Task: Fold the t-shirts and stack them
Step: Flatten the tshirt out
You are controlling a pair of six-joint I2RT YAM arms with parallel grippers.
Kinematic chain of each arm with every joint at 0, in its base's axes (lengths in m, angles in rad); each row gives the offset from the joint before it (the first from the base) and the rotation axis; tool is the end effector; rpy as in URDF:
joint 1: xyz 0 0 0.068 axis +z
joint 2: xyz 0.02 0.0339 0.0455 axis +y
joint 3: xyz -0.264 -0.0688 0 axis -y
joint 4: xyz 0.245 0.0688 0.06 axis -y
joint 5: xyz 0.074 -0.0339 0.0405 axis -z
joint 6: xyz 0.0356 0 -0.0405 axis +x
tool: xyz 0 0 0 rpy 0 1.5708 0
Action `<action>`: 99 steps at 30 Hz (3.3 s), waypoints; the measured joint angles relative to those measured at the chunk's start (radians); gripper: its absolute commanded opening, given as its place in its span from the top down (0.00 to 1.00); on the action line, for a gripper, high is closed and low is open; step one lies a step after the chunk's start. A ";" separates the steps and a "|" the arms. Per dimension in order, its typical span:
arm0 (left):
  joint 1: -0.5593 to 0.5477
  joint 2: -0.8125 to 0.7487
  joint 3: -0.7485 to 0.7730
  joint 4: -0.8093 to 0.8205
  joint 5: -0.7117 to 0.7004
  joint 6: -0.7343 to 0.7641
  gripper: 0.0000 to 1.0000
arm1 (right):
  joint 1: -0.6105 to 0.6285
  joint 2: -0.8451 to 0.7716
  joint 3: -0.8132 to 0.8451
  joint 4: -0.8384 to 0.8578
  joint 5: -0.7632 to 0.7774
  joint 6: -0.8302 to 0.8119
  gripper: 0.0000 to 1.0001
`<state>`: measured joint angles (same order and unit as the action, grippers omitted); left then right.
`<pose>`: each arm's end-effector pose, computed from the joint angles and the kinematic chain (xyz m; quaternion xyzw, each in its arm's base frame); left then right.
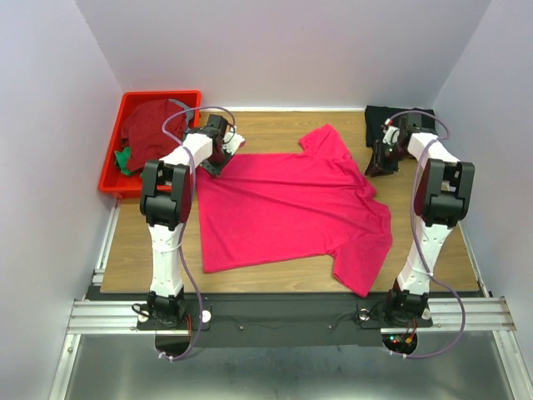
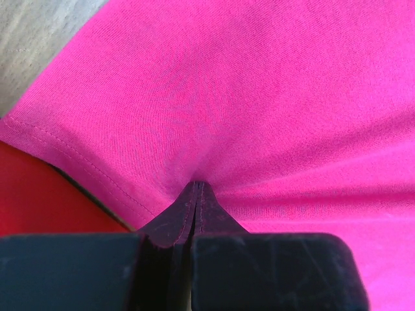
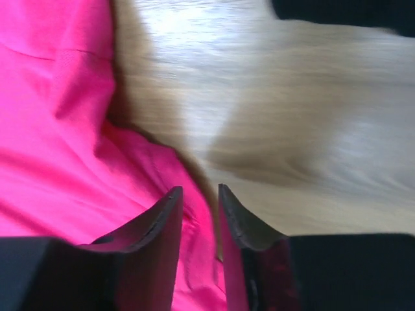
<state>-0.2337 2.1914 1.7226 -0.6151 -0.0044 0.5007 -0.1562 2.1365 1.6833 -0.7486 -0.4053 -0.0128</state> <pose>0.4577 -0.1088 0.1742 0.3479 0.9060 0.0342 0.2386 0.4433 -0.0556 0.1835 0.0322 0.9631 0.1820 0.1958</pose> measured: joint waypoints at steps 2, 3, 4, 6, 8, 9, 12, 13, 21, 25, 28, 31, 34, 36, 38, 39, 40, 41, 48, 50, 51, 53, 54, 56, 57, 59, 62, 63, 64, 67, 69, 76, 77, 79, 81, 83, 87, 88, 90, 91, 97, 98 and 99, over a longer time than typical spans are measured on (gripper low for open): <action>0.000 0.003 0.005 -0.004 -0.002 0.000 1.00 | 0.000 0.023 0.009 0.001 -0.043 0.013 0.59; 0.000 0.007 0.010 -0.008 -0.003 0.000 1.00 | 0.000 0.039 0.014 0.001 -0.064 0.020 0.59; 0.000 0.010 0.015 -0.011 -0.003 0.000 1.00 | 0.001 0.055 0.024 -0.002 -0.082 0.025 0.59; 0.000 0.015 0.024 -0.017 -0.005 0.000 1.00 | 0.004 0.085 0.052 -0.004 -0.121 0.040 0.59; 0.000 0.020 0.032 -0.023 -0.007 0.000 1.00 | 0.008 0.105 0.077 -0.001 -0.146 0.047 0.62; 0.000 0.022 0.035 -0.024 -0.007 0.000 1.00 | 0.010 0.115 0.089 0.002 -0.162 0.052 0.70; 0.000 0.025 0.040 -0.029 -0.008 0.000 1.00 | 0.017 0.132 0.101 0.003 -0.176 0.058 0.92; 0.000 0.026 0.041 -0.030 -0.008 0.000 1.00 | 0.020 0.135 0.101 0.003 -0.174 0.056 1.00; 0.000 0.026 0.041 -0.029 -0.009 0.000 1.00 | 0.017 0.140 0.116 0.001 -0.134 0.053 0.99; 0.000 0.026 0.041 -0.029 -0.009 0.000 1.00 | -0.005 0.140 0.136 0.002 -0.101 0.054 0.99; 0.000 0.026 0.041 -0.029 -0.009 0.000 1.00 | -0.027 0.140 0.142 0.006 -0.108 0.054 0.99; 0.000 0.026 0.041 -0.029 -0.009 0.000 1.00 | -0.040 0.139 0.137 0.007 -0.124 0.054 0.99; 0.000 0.026 0.041 -0.029 -0.009 0.000 1.00 | -0.039 0.126 0.112 0.007 -0.112 0.054 0.99; 0.000 0.026 0.041 -0.029 -0.009 0.000 1.00 | -0.039 0.119 0.106 0.009 -0.080 0.055 0.99; 0.000 0.026 0.040 -0.029 -0.009 0.000 1.00 | -0.034 0.111 0.105 0.016 -0.021 0.056 0.99; 0.000 0.026 0.040 -0.029 -0.010 0.000 1.00 | -0.034 0.106 0.103 0.024 0.006 0.060 1.00; 0.000 0.026 0.040 -0.029 -0.010 0.000 1.00 | -0.033 0.102 0.102 0.032 0.046 0.064 1.00; 0.000 0.026 0.040 -0.029 -0.010 0.000 1.00 | -0.034 0.098 0.102 0.037 0.064 0.066 1.00; 0.000 0.025 0.039 -0.025 -0.011 -0.001 1.00 | -0.034 0.093 0.105 0.076 0.170 0.078 0.99; 0.002 0.023 0.039 -0.026 -0.003 0.000 0.96 | -0.034 0.093 0.109 0.076 0.176 0.075 0.96; 0.006 0.023 0.039 -0.026 0.011 0.002 0.89 | -0.034 0.093 0.111 0.074 0.179 0.069 0.79; 0.013 0.019 0.039 -0.029 0.040 0.008 0.81 | -0.034 0.093 0.125 0.058 0.178 0.049 0.58; 0.015 0.017 0.040 -0.031 0.068 0.013 0.75 | -0.034 0.091 0.129 0.051 0.178 0.037 0.51; 0.022 0.014 0.045 -0.042 0.125 0.019 0.72 | -0.034 0.074 0.129 0.037 0.166 0.007 0.47; 0.026 0.014 0.051 -0.049 0.164 0.019 0.72 | -0.034 0.059 0.129 0.029 0.149 -0.011 0.47; 0.026 0.014 0.076 -0.072 0.227 0.018 0.67 | -0.034 0.031 0.145 0.012 0.119 -0.026 0.53; 0.023 0.014 0.143 -0.088 0.316 0.012 0.66 | -0.026 0.024 0.236 0.004 0.065 -0.034 0.58; 0.021 0.013 0.167 -0.082 0.346 0.004 0.66 | -0.024 0.027 0.267 0.005 0.054 -0.034 0.61; 0.019 0.010 0.183 -0.072 0.369 -0.006 0.66 | -0.019 0.031 0.299 0.009 0.044 -0.033 0.64; 0.017 -0.011 0.196 -0.031 0.430 -0.032 0.66 | 0.013 0.072 0.437 0.019 0.018 -0.026 0.79; 0.016 -0.025 0.196 -0.007 0.462 -0.056 0.67 | 0.038 0.119 0.525 0.049 0.006 -0.016 0.86; 0.015 -0.030 0.221 0.016 0.485 -0.101 0.68 | 0.187 0.349 0.682 0.105 -0.011 -0.003 1.00; 0.015 -0.030 0.221 0.015 0.483 -0.103 0.68 | 0.209 0.381 0.686 0.106 -0.009 -0.001 0.99; 0.016 -0.030 0.221 0.014 0.477 -0.107 0.68 | 0.236 0.422 0.687 0.105 0.001 0.002 0.99; 0.016 -0.031 0.218 0.015 0.469 -0.108 0.68 | 0.255 0.453 0.685 0.101 0.028 0.003 0.99; 0.016 -0.042 0.196 0.020 0.464 -0.108 0.68 | 0.259 0.457 0.669 0.104 0.056 0.004 0.99; 0.018 -0.061 0.154 0.022 0.456 -0.108 0.68 | 0.258 0.449 0.653 0.121 0.122 -0.003 1.00; 0.018 -0.061 0.151 0.021 0.454 -0.108 0.68 | 0.259 0.449 0.653 0.122 0.135 -0.006 0.99; 0.018 -0.061 0.149 0.020 0.447 -0.108 0.68 | 0.259 0.451 0.657 0.125 0.169 -0.017 0.99; 0.018 -0.061 0.149 0.021 0.445 -0.109 0.68 | 0.261 0.455 0.665 0.124 0.184 -0.019 0.99; 0.021 -0.061 0.150 0.002 0.422 -0.109 0.68 | 0.273 0.580 0.864 0.157 0.282 -0.055 0.96; 0.021 -0.061 0.150 -0.002 0.418 -0.109 0.68 | 0.274 0.595 0.882 0.176 0.290 -0.063 0.93; 0.022 -0.061 0.150 -0.006 0.414 -0.109 0.68 | 0.275 0.602 0.887 0.196 0.298 -0.069 0.91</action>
<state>-0.2119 2.1307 1.8721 -0.6216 0.4099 0.3920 0.1188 2.7388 2.5702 -0.5526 -0.1078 -0.0814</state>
